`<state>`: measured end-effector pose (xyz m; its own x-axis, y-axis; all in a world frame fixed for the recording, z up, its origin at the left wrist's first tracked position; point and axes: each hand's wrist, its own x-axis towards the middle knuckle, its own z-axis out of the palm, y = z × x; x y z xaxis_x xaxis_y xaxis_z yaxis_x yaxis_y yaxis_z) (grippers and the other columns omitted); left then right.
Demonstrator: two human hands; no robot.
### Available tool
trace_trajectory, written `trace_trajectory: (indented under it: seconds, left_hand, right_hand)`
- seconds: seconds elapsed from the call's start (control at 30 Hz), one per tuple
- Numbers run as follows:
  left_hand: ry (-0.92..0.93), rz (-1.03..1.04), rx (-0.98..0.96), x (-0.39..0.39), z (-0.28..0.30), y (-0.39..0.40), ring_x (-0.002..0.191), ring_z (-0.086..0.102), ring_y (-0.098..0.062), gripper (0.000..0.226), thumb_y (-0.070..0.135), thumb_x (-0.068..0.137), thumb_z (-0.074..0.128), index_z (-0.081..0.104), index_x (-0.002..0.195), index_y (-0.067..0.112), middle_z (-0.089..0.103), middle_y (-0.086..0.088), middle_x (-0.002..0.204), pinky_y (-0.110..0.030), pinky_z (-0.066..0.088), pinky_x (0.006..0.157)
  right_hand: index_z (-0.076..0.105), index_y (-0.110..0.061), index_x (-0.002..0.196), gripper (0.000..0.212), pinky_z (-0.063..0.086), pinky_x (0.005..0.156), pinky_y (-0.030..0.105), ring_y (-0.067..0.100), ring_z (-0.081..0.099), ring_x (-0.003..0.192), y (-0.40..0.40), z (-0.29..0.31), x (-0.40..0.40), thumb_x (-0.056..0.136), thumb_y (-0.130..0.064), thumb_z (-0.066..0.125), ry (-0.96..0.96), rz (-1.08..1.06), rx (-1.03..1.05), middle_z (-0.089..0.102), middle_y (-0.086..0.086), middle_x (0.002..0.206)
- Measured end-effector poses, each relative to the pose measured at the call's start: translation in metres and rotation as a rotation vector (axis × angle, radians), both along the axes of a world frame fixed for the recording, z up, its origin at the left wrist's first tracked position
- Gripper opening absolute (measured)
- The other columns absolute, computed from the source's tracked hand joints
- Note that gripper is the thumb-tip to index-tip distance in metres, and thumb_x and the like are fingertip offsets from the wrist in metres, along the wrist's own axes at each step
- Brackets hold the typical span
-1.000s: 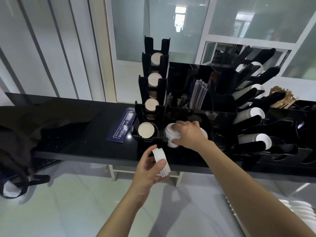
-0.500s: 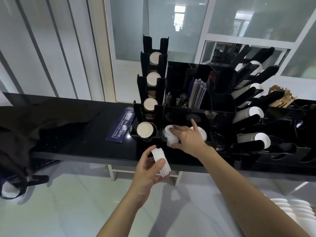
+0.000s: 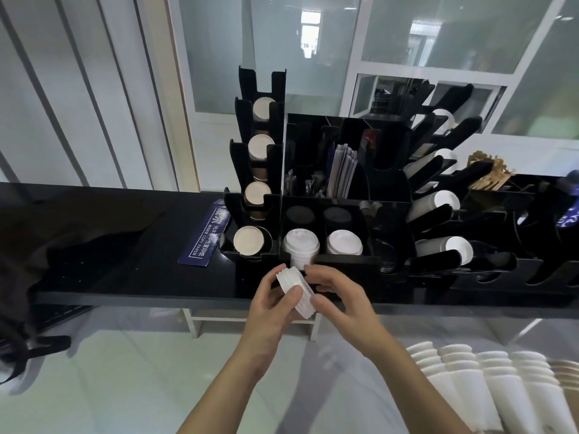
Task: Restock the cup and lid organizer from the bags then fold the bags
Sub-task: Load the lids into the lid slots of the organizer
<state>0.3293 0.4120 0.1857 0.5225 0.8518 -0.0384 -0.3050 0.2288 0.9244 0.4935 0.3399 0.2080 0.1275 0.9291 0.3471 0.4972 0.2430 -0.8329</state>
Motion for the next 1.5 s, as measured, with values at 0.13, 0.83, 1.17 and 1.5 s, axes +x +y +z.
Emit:
trace_trajectory:
  seconds: [0.13,0.83,1.17,1.5]
  left_hand:
    - [0.017,-0.033,0.044,0.009,0.010,-0.002,0.116,0.069,-0.030,0.069,0.047,0.075,0.081,0.057,0.138,0.035,0.072,-0.008,0.123,-0.053,0.054,0.102]
    - [0.457,-0.118,0.174,0.037,-0.015,0.015,0.136,0.049,-0.010,0.043,0.031,0.101,0.061,0.049,0.140,0.045,0.050,0.006,0.149,-0.039,0.042,0.114]
    - [0.588,-0.146,0.218,0.035,-0.024,0.017,0.137,0.038,-0.007,0.049,0.026,0.102,0.059,0.045,0.149,0.032,0.042,0.012,0.145,-0.028,0.034,0.109]
    - [0.597,-0.143,0.212,0.031,-0.030,0.018,0.134,0.045,-0.008,0.038,0.028,0.101,0.059,0.055,0.138,0.034,0.050,0.013,0.144,-0.029,0.038,0.109]
  right_hand:
    - [0.065,-0.026,0.133,0.050,0.050,0.110,0.040,0.018,0.056,0.136,-0.002,0.000,0.004,0.087,-0.026,0.085,0.056,0.018,-0.045,0.057,-0.011,0.146]
    - [0.061,-0.031,0.125,0.048,0.053,0.092,0.032,0.013,0.058,0.118,0.058,0.032,0.091,0.084,-0.046,0.082,-0.335,-0.521,-0.127,0.059,-0.011,0.134]
    - [0.064,-0.019,0.125,0.049,0.050,0.080,0.036,0.025,0.059,0.115,0.087,0.026,0.095,0.084,-0.039,0.081,-0.795,-0.564,-0.218,0.063,-0.001,0.128]
    - [0.072,-0.019,0.125,0.044,0.056,0.087,0.042,0.027,0.065,0.113,0.086,0.019,0.097,0.092,-0.047,0.074,-0.748,-0.531,-0.217,0.072,0.004,0.121]
